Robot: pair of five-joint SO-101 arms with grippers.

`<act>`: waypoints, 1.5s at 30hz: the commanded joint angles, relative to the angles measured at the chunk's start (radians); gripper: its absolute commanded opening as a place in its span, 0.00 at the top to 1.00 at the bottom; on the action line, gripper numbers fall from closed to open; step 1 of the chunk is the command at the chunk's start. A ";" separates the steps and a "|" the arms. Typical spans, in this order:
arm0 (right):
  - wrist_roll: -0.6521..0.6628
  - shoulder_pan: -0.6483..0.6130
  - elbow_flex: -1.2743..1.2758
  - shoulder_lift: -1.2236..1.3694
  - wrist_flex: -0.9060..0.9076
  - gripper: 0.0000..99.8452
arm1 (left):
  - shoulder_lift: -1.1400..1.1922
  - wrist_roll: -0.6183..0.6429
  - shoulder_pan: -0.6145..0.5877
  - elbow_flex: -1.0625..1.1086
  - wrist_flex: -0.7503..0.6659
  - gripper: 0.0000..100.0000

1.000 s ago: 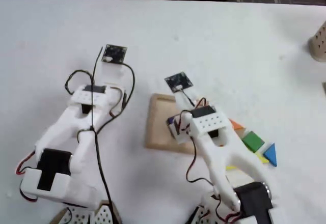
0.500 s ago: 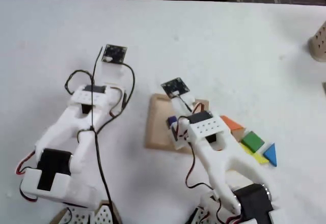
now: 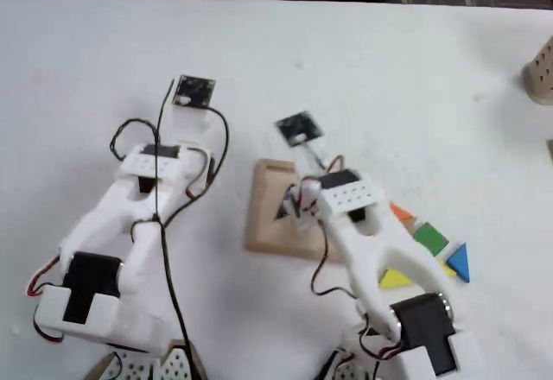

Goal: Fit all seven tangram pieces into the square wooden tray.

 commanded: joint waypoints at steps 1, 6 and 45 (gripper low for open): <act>-0.006 0.101 -0.048 -0.058 0.041 0.98 | -0.012 -0.006 0.015 -0.046 0.000 0.93; -0.008 0.074 0.003 -0.059 0.004 0.98 | -0.008 -0.006 0.015 -0.049 0.000 0.93; -0.178 0.125 -0.235 0.041 -0.107 0.98 | -0.008 -0.006 0.015 -0.051 -0.002 0.93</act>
